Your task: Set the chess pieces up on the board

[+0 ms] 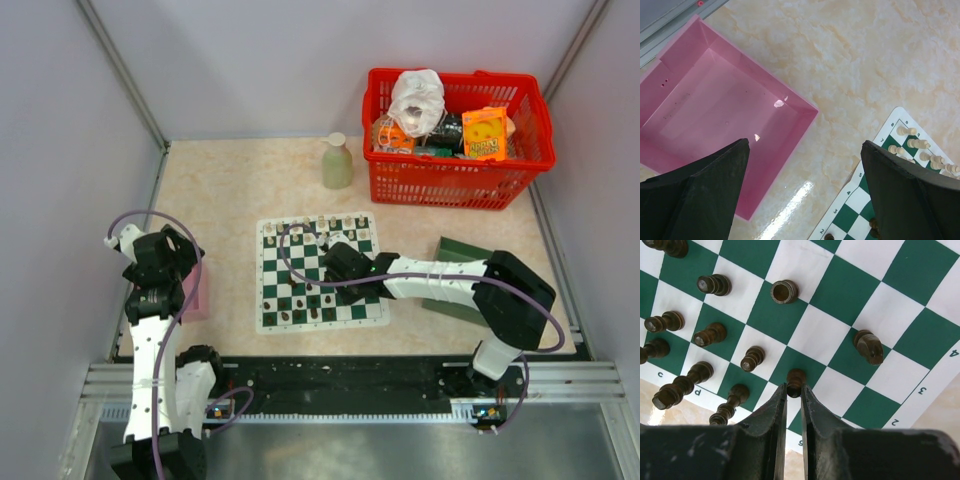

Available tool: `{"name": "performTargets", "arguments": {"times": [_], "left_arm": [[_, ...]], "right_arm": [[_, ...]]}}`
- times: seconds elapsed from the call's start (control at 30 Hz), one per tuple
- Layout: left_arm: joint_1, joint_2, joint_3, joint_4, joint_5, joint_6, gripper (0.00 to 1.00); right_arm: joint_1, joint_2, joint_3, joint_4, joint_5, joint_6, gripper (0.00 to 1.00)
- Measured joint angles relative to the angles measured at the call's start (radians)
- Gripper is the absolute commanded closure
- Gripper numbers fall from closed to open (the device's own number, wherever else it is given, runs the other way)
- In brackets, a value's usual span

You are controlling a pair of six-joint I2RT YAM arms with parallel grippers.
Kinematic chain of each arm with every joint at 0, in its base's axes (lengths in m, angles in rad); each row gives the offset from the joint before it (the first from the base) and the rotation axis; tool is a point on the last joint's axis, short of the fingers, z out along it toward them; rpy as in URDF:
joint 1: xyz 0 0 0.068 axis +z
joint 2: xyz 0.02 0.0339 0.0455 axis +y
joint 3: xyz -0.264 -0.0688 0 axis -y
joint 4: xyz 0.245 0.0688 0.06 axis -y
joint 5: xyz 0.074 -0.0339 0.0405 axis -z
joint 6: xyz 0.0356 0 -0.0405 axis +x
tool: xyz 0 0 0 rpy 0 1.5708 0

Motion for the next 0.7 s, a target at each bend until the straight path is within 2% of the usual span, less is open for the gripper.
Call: {"name": "performTargets", "arguments": {"times": [0.27,0.7], "left_arm": [[0.0,0.0,0.0,0.0,0.0,0.0,0.01],[0.0,0.013,0.0,0.018,0.0,0.0,0.01]], "right_arm": [[0.0,0.001,0.0,0.009,-0.002,0.0,0.76],[0.0,0.001,0.083,-0.007,-0.023,-0.027,0.71]]}}
